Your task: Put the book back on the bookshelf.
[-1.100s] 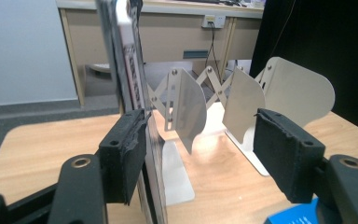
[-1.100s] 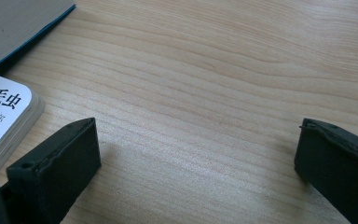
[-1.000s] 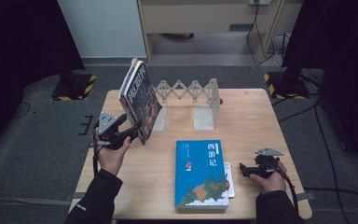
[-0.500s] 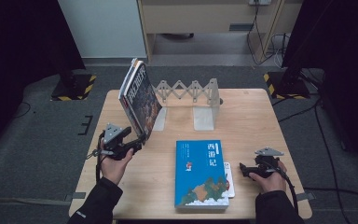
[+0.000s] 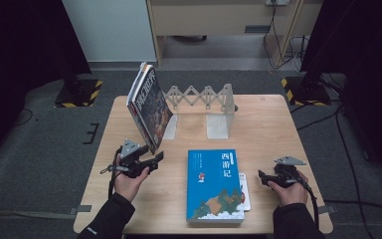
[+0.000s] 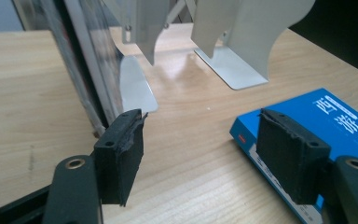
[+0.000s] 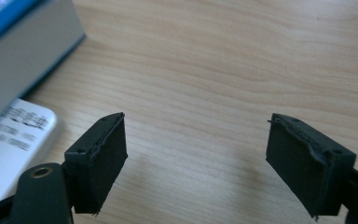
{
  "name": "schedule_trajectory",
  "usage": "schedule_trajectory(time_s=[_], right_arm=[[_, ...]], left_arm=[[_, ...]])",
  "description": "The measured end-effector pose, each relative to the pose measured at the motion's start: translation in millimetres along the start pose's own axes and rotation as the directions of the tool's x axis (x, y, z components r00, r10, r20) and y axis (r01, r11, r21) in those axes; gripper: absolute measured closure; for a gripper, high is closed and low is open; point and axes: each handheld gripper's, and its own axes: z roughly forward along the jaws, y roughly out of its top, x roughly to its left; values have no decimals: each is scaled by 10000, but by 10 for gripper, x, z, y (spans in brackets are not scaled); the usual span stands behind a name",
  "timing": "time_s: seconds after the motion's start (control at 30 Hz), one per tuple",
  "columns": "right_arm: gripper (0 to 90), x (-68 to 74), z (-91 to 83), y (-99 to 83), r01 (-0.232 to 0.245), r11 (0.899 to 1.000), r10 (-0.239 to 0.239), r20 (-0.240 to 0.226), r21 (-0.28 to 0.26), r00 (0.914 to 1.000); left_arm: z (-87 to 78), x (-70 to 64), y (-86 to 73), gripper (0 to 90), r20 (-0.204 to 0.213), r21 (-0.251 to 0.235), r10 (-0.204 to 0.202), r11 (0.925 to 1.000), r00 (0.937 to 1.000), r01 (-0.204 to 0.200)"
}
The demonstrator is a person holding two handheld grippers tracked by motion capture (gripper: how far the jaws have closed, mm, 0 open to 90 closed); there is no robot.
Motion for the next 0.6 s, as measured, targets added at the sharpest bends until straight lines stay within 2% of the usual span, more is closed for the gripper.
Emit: schedule_trajectory(time_s=[0.1,0.17,0.37,0.6], right_arm=[[195,55,-41,34,-234,9993,225,-305,-291,9993],[193,90,-53,52,-210,9992,193,-482,-342,9987],[206,180,-107,133,-113,9965,25,-1055,-826,9944],[225,283,-188,201,-56,9916,-138,-1481,-1294,9889]], left_arm=[[75,-27,-68,308,135,410,44,9991,9999,-49],[104,-37,-96,308,193,528,91,9986,9998,-101],[185,-77,-150,292,923,880,-293,9959,9953,212],[300,-192,-180,281,1150,1146,43,9933,9934,-175]])
